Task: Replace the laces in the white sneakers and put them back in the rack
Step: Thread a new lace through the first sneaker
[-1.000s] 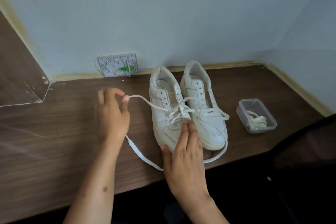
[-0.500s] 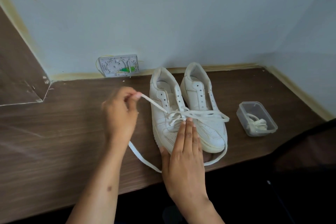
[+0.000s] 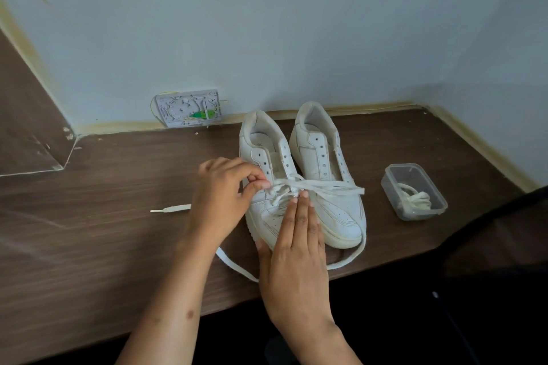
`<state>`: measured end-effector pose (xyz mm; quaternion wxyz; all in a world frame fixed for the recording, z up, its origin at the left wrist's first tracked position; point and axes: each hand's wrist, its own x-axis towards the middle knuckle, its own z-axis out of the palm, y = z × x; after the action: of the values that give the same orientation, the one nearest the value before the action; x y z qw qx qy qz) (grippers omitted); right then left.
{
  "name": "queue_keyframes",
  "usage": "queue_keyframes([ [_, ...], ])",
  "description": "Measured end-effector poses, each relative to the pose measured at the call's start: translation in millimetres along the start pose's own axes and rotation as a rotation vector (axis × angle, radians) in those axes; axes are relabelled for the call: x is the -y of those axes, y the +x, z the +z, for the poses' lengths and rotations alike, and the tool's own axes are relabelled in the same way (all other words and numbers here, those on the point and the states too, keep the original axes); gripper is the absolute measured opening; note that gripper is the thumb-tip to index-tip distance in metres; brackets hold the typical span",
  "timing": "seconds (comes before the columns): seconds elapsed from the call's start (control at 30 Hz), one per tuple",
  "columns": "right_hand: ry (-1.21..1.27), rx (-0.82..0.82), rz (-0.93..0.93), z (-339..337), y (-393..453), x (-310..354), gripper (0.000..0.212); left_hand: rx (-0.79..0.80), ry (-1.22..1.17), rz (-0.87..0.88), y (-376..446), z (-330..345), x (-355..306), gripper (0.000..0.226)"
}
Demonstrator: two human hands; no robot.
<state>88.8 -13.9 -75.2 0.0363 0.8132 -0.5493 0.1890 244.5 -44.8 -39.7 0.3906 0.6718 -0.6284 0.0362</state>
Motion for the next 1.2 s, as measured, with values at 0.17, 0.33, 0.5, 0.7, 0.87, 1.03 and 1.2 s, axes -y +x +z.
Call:
queue_keyframes([
  [0.17,-0.005,0.005,-0.005,1,0,0,0.073,-0.016,0.115,0.014,-3,4,-2,0.006],
  [0.33,0.004,0.0,-0.006,1,0,0,0.073,-0.27,0.121,-0.214,0,-3,8,0.008],
  [0.5,0.004,-0.008,0.0,1,0,0,0.073,-0.413,0.073,-0.492,-3,-17,20,0.011],
  [0.7,0.016,-0.02,0.001,1,1,1,0.072,-0.118,-0.124,-0.152,1,-9,17,0.019],
  [0.87,0.028,-0.029,0.008,2,1,1,0.072,0.033,0.018,-0.001,0,5,-2,0.022],
  [1.03,0.014,-0.02,0.002,1,1,2,0.072,-0.02,0.087,0.004,0,4,2,0.016],
  [1.2,0.012,-0.024,0.0,-1,0,2,0.075,-0.373,0.057,-0.267,1,-12,22,0.021],
])
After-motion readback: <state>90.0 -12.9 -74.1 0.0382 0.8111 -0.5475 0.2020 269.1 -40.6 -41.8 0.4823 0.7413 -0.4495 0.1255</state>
